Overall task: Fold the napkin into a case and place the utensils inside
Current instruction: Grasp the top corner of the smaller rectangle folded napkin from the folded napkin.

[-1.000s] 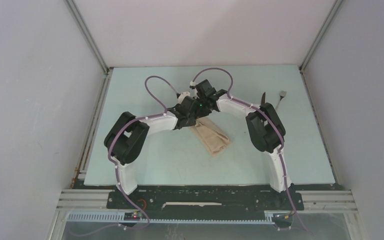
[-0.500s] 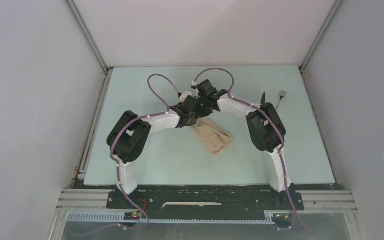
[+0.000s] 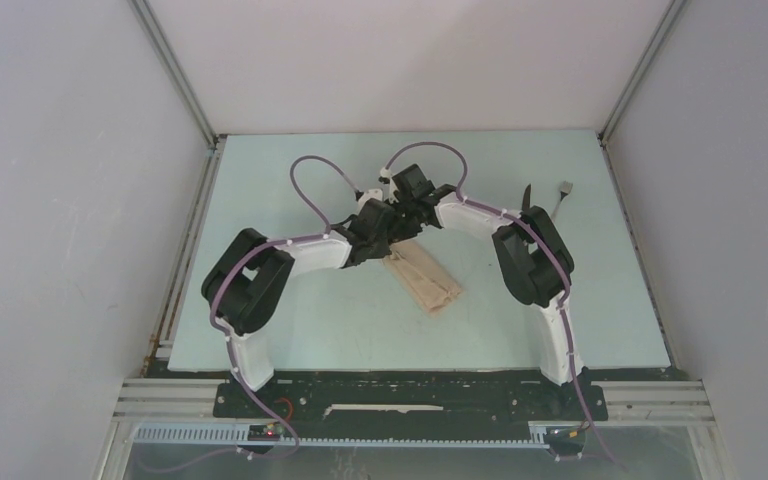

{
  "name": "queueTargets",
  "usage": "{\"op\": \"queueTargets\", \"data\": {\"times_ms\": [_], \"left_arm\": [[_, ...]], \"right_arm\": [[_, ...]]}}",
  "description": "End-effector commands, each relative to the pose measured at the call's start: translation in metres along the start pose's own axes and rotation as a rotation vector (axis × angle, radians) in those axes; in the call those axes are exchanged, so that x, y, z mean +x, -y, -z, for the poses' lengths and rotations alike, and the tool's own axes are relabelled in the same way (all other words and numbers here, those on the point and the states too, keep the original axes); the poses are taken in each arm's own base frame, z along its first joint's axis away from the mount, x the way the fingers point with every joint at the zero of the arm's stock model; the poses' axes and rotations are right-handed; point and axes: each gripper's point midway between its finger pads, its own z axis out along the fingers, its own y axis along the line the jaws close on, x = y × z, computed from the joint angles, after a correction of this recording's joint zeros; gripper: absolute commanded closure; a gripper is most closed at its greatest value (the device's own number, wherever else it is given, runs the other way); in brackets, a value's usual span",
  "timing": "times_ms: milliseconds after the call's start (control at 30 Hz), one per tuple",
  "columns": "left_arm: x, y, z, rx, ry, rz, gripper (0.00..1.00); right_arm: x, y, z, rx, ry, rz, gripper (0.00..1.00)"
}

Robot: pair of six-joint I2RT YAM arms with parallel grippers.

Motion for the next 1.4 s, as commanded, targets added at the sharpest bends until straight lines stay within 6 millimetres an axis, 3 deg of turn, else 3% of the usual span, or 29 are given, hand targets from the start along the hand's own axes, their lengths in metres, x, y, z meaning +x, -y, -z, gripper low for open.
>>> {"op": "queueTargets", "data": {"times_ms": [0, 533, 867, 1167, 1367], "left_arm": [[-0.008, 0.027, 0.016, 0.164, 0.031, -0.009, 0.99], [-0.025, 0.018, 0.039, 0.277, 0.146, 0.088, 0.99], [-0.030, 0.018, 0.043, 0.294, 0.182, 0.094, 1.00], [-0.033, 0.016, 0.053, 0.326, 0.242, 0.104, 1.00], [-0.031, 0.005, 0.058, 0.307, 0.278, 0.143, 1.00]], "right_arm": [[-0.030, -0.043, 0.028, -0.140, 0.113, 0.037, 1.00], [-0.003, -0.019, 0.028, -0.109, 0.091, -0.086, 1.00], [0.011, -0.032, 0.031, -0.185, 0.066, -0.049, 1.00], [0.036, -0.030, 0.006, -0.188, 0.010, -0.158, 1.00], [0.058, -0.024, -0.006, -0.075, -0.023, -0.198, 1.00]]}}
